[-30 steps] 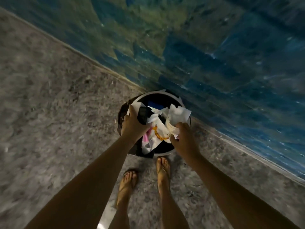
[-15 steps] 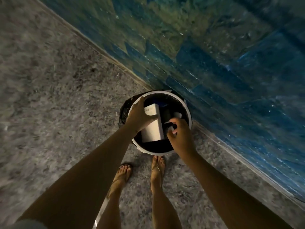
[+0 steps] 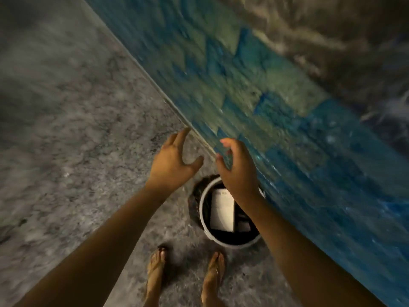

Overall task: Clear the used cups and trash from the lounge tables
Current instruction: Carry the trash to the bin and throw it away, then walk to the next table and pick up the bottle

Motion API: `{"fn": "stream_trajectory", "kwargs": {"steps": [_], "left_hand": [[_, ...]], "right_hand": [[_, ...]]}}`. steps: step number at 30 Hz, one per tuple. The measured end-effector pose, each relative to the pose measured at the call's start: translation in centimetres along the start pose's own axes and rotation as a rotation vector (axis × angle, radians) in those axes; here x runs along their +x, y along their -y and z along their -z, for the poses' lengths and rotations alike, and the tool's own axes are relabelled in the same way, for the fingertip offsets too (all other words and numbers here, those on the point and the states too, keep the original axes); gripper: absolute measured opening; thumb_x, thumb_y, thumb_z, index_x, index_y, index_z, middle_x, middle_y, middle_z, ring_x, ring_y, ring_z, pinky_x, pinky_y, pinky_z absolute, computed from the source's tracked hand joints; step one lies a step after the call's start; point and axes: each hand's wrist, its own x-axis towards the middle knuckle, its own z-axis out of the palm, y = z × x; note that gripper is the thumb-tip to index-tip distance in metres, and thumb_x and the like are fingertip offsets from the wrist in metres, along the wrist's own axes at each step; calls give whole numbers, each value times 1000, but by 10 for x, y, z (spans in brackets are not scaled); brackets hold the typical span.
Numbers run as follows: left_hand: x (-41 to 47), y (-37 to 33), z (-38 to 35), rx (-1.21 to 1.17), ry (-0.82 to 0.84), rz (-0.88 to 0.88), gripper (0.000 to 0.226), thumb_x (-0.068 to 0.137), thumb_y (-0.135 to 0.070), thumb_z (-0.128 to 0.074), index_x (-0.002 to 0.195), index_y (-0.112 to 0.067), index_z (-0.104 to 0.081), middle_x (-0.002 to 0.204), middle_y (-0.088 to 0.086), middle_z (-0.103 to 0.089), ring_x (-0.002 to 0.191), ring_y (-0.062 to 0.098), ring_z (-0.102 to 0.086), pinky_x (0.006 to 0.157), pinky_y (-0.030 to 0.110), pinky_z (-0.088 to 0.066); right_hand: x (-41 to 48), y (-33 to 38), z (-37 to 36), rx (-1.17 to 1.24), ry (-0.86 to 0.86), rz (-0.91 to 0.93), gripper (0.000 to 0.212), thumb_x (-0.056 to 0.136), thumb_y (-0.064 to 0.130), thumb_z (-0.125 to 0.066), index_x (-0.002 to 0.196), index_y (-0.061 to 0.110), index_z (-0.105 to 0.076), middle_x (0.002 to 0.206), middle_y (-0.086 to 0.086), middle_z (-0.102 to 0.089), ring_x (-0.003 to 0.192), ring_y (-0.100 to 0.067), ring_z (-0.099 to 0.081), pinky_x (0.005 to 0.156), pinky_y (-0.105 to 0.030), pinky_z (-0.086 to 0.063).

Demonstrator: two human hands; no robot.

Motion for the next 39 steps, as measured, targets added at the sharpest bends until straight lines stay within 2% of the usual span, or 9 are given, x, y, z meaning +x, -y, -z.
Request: {"fn": "stream_trajectory", "kwargs": {"steps": [3,6,10,18,23,27,31,35,39], "left_hand": [[-8,-5,92,20,-130,14,71,79,-43,-62,140,-19,-35,133,9,-48,118,26,-51,94,39,-46],[-30,1,188,66,-281,55,72,75,-48,-55,139,-21,-36,132,8,-49,118,26,-50,94,42,-45],[-78,25,313,128,-489,132,73,74,-53,-50,139,-22,-37,134,7,-47,121,24,-48,97,38,-43],[-262,125,534,202,-821,372,67,81,-49,-58,139,-22,-36,135,3,-46,123,22,-45,101,45,-39],[-384,179,630,290,-966,529,63,81,-48,-59,136,-23,-40,133,4,-47,120,25,-47,98,43,-40],[-474,216,694,300,-1136,653,72,73,-53,-52,135,-17,-42,133,8,-49,119,27,-49,96,45,-41],[-554,261,737,263,-1319,760,69,75,-50,-57,134,-17,-44,128,9,-52,115,24,-52,94,41,-44],[-632,324,772,279,-1395,890,75,68,-53,-50,135,-19,-44,127,7,-53,114,22,-52,94,41,-44],[-715,403,820,268,-1485,1029,65,76,-48,-60,133,-19,-45,126,6,-54,114,20,-52,96,37,-43]], "right_hand": [[38,74,0,22,5,144,29,84,15,-57,107,-2,-59,101,-18,-63,90,-32,-61,76,-39,-50],[67,160,-13,34,44,294,34,86,26,-53,108,0,-59,101,-15,-64,89,-31,-62,77,-35,-46],[85,295,-55,111,118,500,32,84,22,-55,108,1,-60,101,-15,-65,90,-33,-61,79,-39,-46],[14,580,-187,356,294,861,28,83,18,-57,105,1,-60,98,-15,-64,86,-32,-61,77,-42,-49],[-61,721,-261,482,405,1050,27,84,18,-57,104,1,-61,97,-16,-64,86,-31,-61,75,-45,-51],[-131,826,-314,564,522,1168,25,87,18,-57,108,3,-59,103,-15,-63,93,-30,-61,80,-44,-50],[-197,910,-374,637,643,1254,30,86,24,-51,107,5,-59,105,-13,-63,95,-29,-60,82,-40,-49],[-267,979,-453,691,791,1318,30,86,24,-52,107,5,-59,105,-14,-63,97,-29,-59,85,-37,-46],[-331,1061,-552,700,951,1388,35,86,31,-47,107,6,-60,104,-12,-63,97,-27,-58,82,-35,-44]]}}
